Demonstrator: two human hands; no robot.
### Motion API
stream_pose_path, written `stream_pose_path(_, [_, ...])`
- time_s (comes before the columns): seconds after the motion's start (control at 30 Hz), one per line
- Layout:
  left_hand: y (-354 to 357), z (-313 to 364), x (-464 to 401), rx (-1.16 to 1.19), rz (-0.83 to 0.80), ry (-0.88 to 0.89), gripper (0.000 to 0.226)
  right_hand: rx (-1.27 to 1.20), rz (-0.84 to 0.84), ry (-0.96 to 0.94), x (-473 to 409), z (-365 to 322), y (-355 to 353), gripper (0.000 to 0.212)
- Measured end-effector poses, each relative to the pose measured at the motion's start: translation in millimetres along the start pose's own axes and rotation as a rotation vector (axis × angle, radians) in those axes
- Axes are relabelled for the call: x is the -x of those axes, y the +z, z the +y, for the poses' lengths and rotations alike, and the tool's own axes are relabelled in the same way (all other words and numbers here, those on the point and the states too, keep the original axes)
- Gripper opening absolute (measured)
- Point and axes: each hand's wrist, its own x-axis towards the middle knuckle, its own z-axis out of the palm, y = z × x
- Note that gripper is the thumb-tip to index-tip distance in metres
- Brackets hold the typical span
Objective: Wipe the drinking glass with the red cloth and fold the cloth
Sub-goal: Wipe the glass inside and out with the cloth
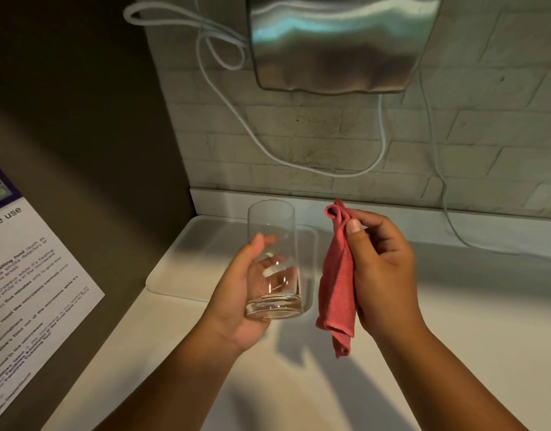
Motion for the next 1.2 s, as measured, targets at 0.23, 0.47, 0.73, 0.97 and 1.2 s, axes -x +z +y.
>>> stream_pose_path(0.23, [-19.3,6.4,-1.1,0.187,0.008,-0.139,0.062,-0.013,-0.012,0.025,5.5,1.6,-1.7,0.017])
stream_pose_path(0.47, [-16.5,-3.4,-1.9,-0.041,-0.001,0.115,0.062,0.039,-0.061,-0.044,10.8,0.5,6.1,0.016])
stream_pose_path(0.73, [10.1,-13.4,-0.5,-0.126,0.016,0.173,0.058,0.314,-0.078,-0.287,21.8,5.7,17.8,0.022])
stream_pose_path(0.97, [10.0,-21.1,6.9,-0.299,0.074,0.101,0.08,0.926,-0.216,-0.677,43.7,3.4,30.3,0.037])
stream_pose_path(1.2, [17.4,-26.5,13.7,-0.359,0.031,0.225,0.073,0.82,-0.086,-0.498,6.8,-10.5,40.2,0.028])
